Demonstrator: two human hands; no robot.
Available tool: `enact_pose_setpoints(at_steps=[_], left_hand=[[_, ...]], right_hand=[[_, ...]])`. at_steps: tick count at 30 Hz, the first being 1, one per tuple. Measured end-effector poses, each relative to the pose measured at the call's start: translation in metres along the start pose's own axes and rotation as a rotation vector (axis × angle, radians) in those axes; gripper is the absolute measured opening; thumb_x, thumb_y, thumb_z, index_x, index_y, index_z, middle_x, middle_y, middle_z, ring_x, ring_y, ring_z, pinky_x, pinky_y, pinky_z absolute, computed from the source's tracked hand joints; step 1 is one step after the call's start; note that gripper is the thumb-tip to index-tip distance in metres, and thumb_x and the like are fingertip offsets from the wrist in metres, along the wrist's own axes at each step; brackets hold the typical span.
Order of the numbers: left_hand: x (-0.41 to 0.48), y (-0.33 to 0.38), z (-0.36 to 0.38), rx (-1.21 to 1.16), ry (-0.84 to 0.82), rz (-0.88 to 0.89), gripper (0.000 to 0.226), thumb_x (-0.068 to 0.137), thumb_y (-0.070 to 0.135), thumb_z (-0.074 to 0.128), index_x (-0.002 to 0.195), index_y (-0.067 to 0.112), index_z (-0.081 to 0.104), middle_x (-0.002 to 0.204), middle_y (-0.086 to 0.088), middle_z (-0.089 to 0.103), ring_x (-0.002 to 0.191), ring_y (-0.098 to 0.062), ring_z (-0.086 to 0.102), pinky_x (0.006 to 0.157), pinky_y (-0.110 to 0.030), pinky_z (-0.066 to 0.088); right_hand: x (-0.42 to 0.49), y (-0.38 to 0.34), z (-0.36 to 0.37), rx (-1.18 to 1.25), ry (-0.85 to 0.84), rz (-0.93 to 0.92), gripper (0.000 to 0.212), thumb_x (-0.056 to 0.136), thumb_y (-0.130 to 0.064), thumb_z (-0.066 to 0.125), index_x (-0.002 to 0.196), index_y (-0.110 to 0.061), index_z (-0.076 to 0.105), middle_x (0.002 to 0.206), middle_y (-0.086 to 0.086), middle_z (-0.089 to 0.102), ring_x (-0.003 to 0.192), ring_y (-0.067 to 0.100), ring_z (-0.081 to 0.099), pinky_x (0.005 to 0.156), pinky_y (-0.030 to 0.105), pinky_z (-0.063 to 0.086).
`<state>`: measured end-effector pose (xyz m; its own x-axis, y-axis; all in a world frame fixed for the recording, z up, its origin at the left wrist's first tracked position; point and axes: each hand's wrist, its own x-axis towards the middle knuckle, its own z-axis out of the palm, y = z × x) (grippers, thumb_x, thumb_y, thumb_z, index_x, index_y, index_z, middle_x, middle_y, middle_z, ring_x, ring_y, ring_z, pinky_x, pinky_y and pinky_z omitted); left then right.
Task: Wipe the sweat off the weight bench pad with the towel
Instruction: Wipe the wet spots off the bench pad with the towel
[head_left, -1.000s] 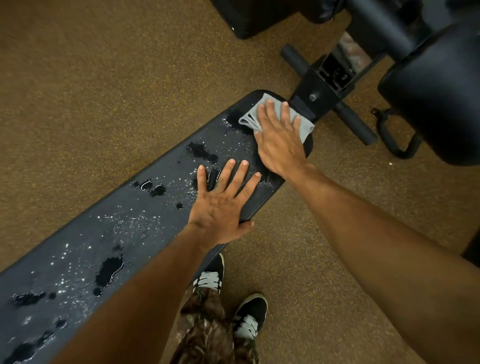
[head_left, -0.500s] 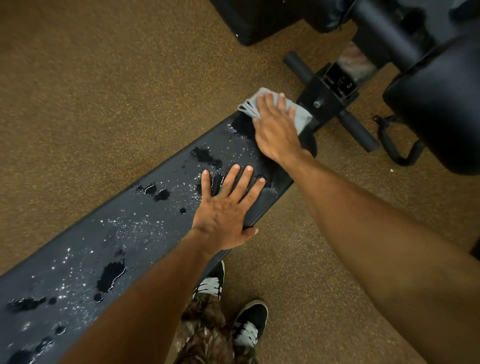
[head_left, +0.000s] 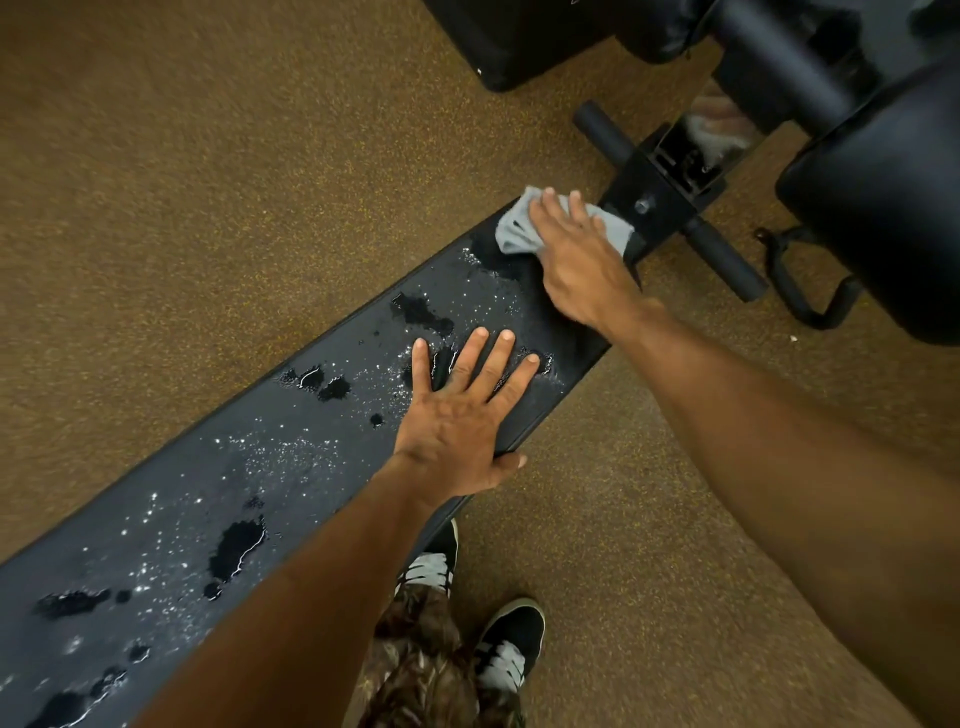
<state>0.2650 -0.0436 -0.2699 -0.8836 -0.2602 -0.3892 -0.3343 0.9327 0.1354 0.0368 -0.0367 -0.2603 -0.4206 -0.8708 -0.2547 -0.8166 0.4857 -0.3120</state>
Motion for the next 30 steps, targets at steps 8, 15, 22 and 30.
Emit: enact_pose_setpoints(at_steps=[8,15,22,30], left_hand=[[0.0,0.0,0.0,0.005,-0.001,-0.007,0.106,0.083,0.079,0.039,0.152,0.031,-0.026,0.162,-0.002,-0.028,0.15,-0.028,-0.023,0.107,-0.076,-0.003],[0.0,0.0,0.001,-0.002,0.007,-0.005,0.106,0.084,0.078,0.039,0.152,0.031,-0.027,0.162,-0.002,-0.029,0.149,-0.028,-0.025,0.107,-0.076,-0.004],[0.0,-0.001,0.005,0.002,0.043,-0.001,0.105,0.084,0.077,0.04,0.153,0.03,-0.024,0.163,-0.003,-0.027,0.15,-0.028,-0.022,0.107,-0.076,-0.005],[0.0,-0.001,0.007,0.001,0.061,-0.002,0.107,0.08,0.079,0.041,0.155,0.031,-0.018,0.165,-0.003,-0.019,0.152,-0.028,-0.016,0.106,-0.077,-0.003]], right_hand=[[-0.042,0.018,-0.003,0.009,0.057,0.031,0.068,0.092,0.005,0.036,0.156,-0.011,0.02,0.164,0.01,0.016,0.152,0.027,0.009,0.122,0.039,0.008],[-0.078,0.024,0.013,0.094,0.024,0.125,0.057,0.104,-0.011,0.036,0.156,-0.009,0.015,0.164,0.013,0.01,0.151,0.034,0.0,0.122,0.051,0.007],[0.023,0.005,-0.002,0.047,0.064,0.094,0.054,0.104,-0.016,0.037,0.155,-0.01,0.02,0.163,0.012,0.017,0.15,0.038,0.007,0.12,0.055,0.011],[-0.055,0.038,0.006,0.0,0.053,0.015,0.065,0.096,0.003,0.036,0.156,-0.013,0.019,0.164,0.01,0.016,0.152,0.028,0.007,0.123,0.046,0.012]])
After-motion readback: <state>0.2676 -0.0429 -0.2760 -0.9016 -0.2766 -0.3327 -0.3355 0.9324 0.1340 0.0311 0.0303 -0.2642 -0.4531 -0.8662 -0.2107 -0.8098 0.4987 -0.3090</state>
